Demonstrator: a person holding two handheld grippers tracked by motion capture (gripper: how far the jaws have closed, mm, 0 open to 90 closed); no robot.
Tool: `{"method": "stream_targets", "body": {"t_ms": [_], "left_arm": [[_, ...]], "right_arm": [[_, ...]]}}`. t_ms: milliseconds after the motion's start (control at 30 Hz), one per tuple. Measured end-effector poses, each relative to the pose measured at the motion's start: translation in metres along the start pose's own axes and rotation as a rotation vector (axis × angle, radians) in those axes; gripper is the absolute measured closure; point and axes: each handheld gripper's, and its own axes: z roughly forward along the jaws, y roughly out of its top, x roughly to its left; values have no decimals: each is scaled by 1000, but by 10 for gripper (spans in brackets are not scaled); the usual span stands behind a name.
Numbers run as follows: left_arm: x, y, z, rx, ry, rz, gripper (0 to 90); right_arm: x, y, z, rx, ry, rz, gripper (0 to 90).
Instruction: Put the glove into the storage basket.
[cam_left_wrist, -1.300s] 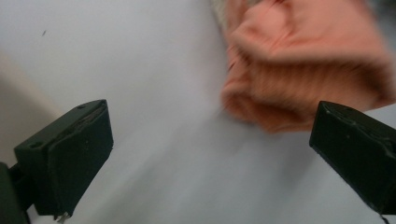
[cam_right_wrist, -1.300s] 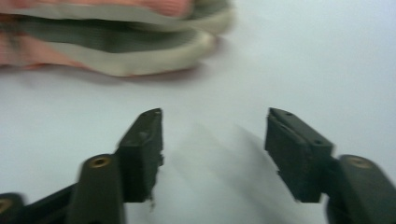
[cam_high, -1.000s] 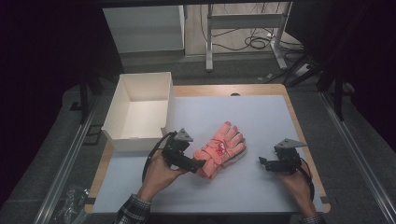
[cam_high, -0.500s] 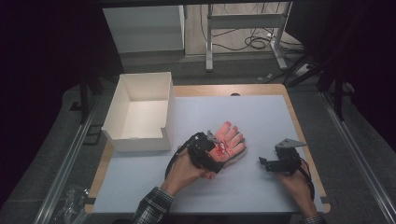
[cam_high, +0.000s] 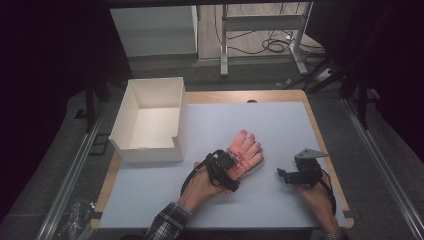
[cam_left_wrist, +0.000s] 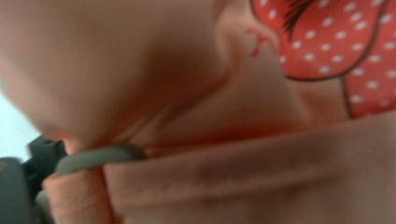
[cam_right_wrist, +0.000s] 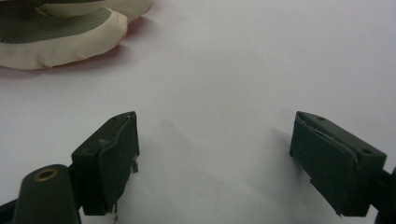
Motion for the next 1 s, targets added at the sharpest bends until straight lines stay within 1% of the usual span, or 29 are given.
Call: {"method": "stream_targets", "body": {"t_ms": [33, 100, 133, 200, 233, 333, 400, 467, 533, 667, 833, 933, 1000], "left_arm": [[0, 0, -1, 5, -8, 0, 90], [-1, 2, -3, 15, -11, 13, 148], [-2, 3, -5, 19, -12, 21, 191], [-3, 3, -8, 10, -14, 46, 295], [-3, 2, -9, 4, -15, 47, 326], [0, 0, -13, -14, -35, 46, 384], [0, 1, -15, -16, -31, 61, 417], [-2, 2, -17, -9, -23, 74, 427], [-2, 4, -19, -2, -17, 78, 431], [0, 6, -24, -7, -15, 71, 434], [8, 11, -36, -39, -7, 35, 431], [15, 17, -46, -48, 12, 23, 428], [21, 20, -51, -54, 14, 7, 427]], "right_arm": [[0, 0, 0, 0, 0, 0, 159], [0, 0, 0, 0, 0, 0, 159], [0, 0, 0, 0, -1, -1, 159], [0, 0, 0, 0, -1, -1, 159], [0, 0, 0, 0, -1, -1, 159], [0, 0, 0, 0, -1, -1, 159], [0, 0, 0, 0, -1, -1, 159], [0, 0, 0, 0, -1, -1, 159], [0, 0, 0, -1, -1, -1, 159], [0, 0, 0, -1, -1, -1, 159], [0, 0, 0, -1, -1, -2, 159], [0, 0, 0, -2, -1, -1, 159], [0, 0, 0, -1, -1, -2, 159]]}}
